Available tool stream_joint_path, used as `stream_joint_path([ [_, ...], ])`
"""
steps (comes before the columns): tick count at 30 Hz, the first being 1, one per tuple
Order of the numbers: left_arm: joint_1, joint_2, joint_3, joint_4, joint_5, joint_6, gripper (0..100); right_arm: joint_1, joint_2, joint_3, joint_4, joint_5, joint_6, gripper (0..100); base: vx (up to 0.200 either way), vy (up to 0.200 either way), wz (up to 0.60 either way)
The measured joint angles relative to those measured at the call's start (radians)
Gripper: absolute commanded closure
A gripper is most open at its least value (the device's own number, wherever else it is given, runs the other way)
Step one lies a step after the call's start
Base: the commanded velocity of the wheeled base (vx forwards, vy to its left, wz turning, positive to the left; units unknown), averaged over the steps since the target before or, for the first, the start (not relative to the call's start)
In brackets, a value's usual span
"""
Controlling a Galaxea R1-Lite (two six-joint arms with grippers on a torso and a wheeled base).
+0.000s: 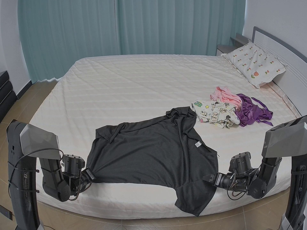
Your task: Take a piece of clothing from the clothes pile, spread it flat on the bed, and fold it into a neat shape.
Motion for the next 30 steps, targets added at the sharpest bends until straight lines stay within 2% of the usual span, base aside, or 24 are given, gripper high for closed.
stream_joint_path([
  [6,0.008,-0.01,0.007,0.0,-0.008,-0.007,100,-0.016,0.044,-0.054,-0.014,0.024,-0.002,0,0.0,0.0,0.0],
  [7,0.009,-0.01,0.007,0.0,-0.009,-0.008,100,-0.016,0.052,-0.063,-0.014,0.025,-0.004,100,0.0,0.0,0.0],
  [14,0.014,-0.012,0.014,0.0,-0.019,-0.009,100,-0.027,0.075,-0.072,-0.012,0.023,-0.047,100,0.0,0.0,0.0],
  [20,0.017,-0.017,0.051,-0.002,-0.031,-0.006,100,-0.096,0.062,-0.053,-0.01,0.027,-0.126,100,0.0,0.0,0.0],
  [26,0.017,-0.03,0.107,0.003,-0.051,0.007,100,-0.137,0.013,-0.031,0.011,0.066,-0.143,100,0.0,0.0,0.0],
  [30,0.016,-0.043,0.147,0.008,-0.052,0.047,100,-0.164,-0.031,-0.014,0.072,0.089,-0.193,100,0.0,0.0,0.0],
])
